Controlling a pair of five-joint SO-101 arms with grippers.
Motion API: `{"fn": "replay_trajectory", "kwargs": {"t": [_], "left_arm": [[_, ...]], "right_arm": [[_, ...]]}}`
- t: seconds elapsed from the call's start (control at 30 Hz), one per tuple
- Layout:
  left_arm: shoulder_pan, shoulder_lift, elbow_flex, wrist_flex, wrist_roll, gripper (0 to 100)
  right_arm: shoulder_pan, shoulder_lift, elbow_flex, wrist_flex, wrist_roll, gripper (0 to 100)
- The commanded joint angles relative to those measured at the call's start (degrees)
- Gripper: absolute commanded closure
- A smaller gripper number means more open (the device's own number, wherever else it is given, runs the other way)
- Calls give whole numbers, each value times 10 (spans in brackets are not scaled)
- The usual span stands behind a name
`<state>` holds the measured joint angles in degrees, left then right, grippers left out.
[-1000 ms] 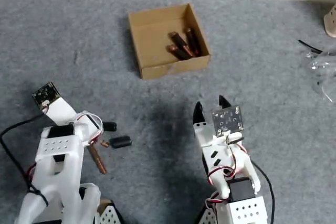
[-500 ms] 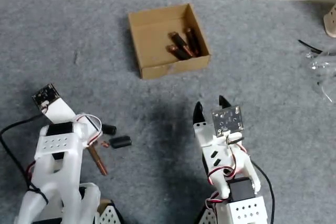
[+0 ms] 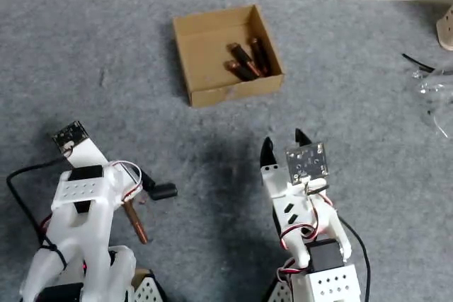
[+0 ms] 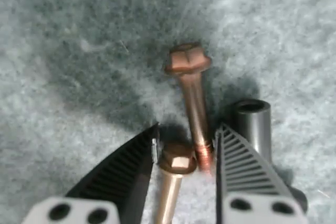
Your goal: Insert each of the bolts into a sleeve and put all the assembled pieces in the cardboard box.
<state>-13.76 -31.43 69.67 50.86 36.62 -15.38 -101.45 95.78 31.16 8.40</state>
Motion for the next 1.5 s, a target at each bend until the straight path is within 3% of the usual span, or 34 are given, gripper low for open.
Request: {"fn": "replay_trajectory", "kwargs": {"t": [0.0,0.17,0.3,0.6,1.07,1.2,1.33,1.47], "left_arm": [[6,4,-4,6,3,832],[6,4,-3,1,-1,1000],[6,3,16,-35,-1,998],[6,-2,12,-35,-1,995],[6,-8,-77,-33,-2,995],[-17,-95,-85,34,-2,995],[-58,-264,-73,104,0,995],[-91,-452,9,107,-1,995]], "right_arm": [[-4,-8,65,0,1,803],[-4,-9,65,0,1,803],[-4,-9,65,0,1,803],[-3,-10,65,0,1,803],[-4,-8,65,0,1,803],[-5,-8,65,0,1,803],[-5,-8,65,0,1,803],[-5,-8,65,0,1,803]]}}
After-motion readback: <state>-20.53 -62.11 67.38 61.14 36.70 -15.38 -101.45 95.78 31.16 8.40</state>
